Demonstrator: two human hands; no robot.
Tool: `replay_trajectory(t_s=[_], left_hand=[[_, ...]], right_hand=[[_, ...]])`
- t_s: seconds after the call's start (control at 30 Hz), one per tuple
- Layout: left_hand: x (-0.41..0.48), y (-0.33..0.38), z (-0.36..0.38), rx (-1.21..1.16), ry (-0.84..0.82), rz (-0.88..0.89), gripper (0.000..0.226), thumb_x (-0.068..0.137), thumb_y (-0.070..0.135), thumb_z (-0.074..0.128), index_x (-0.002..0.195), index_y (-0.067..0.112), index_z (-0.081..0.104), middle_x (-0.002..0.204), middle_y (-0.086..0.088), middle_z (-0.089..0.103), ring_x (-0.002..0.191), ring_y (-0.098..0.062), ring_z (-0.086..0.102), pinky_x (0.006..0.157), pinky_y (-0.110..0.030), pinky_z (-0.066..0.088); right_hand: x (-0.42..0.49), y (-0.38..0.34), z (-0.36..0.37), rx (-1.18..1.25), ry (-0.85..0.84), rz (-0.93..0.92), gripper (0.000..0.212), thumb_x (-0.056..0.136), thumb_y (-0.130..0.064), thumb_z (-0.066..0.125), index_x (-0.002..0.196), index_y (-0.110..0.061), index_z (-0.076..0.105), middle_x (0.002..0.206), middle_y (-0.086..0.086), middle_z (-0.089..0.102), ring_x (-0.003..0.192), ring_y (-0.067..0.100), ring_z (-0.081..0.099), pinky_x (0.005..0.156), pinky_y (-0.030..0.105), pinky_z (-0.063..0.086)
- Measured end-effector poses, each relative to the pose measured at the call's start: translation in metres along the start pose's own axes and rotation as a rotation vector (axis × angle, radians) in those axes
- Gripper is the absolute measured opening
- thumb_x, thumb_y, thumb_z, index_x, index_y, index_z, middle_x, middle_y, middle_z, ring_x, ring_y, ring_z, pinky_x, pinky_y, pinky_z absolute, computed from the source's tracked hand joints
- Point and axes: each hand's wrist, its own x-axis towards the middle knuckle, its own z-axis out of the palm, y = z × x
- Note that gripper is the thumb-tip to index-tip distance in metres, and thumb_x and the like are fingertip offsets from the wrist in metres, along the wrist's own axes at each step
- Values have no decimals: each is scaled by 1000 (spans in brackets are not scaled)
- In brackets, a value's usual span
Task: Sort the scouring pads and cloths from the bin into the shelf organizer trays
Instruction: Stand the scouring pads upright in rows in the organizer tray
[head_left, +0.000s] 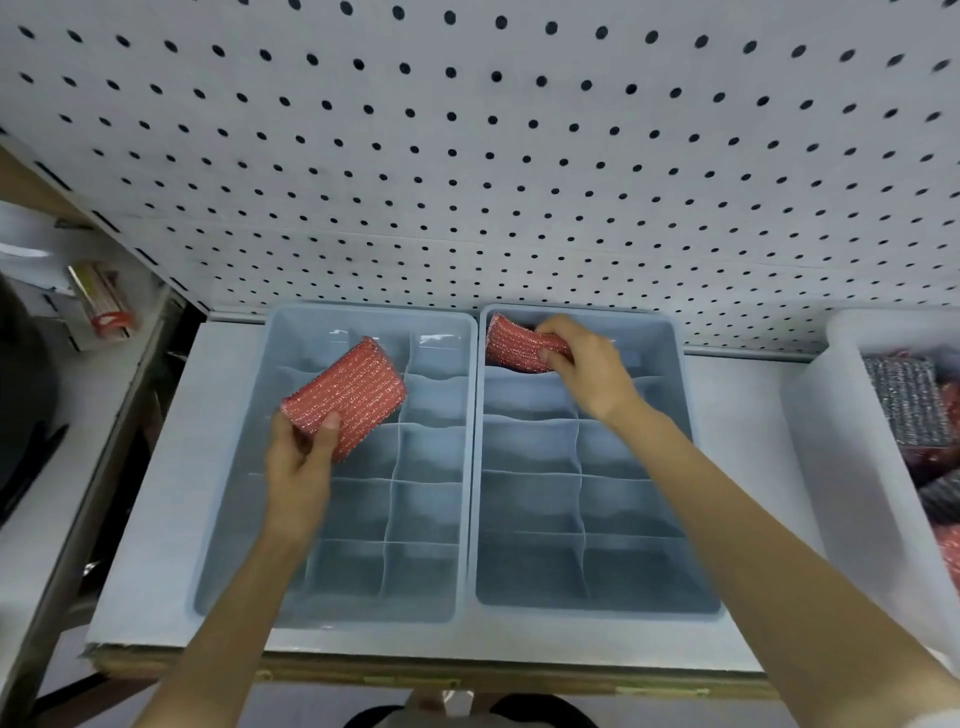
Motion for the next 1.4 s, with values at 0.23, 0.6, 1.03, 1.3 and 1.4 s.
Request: replay_trajectory(t_s=[0.23, 0.6, 1.03, 1.3, 1.4], left_hand=[[0, -4, 0, -1, 20, 21, 27, 99, 23, 51, 124, 25, 42, 115, 9, 55, 99, 7, 54, 83, -12, 42], [-10, 12, -2, 47, 8, 47, 32, 97, 22, 53, 128, 22, 45, 115, 5, 57, 95, 5, 56, 73, -6, 43], [-38, 23, -1, -6, -13, 86, 30, 94, 21, 56, 123, 23, 48, 112, 6, 60, 99, -4, 60, 71, -10, 50], [-48, 32, 2, 3, -7, 86, 18, 93, 18, 60, 109, 26, 55, 102, 14, 63, 84, 11, 62, 68, -5, 48], [-46, 43, 11, 10, -61, 120, 17, 90, 14, 64, 100, 27, 62, 97, 10, 66, 84, -3, 63, 71, -10, 49]], right_hand=[[-31, 12, 2, 13, 32, -13, 24, 89, -4, 62, 113, -8, 63, 106, 7, 65, 92, 24, 60, 80, 27, 43], [-16, 18, -12, -292, 261, -265, 36, 68, -7, 82, 102, -9, 69, 114, 16, 60, 102, 37, 57, 91, 43, 42], [-8, 28, -9, -398, 214, -480, 49, 79, -6, 75, 123, -24, 65, 106, 14, 64, 83, 34, 64, 75, 43, 55], [-16, 17, -17, -105, 277, -252, 34, 93, -29, 54, 122, -18, 66, 126, 13, 59, 113, 32, 55, 100, 44, 42], [-46, -18, -41, 404, 240, -41, 33, 94, -23, 59, 128, -24, 59, 126, -6, 57, 117, 6, 52, 104, 27, 40]])
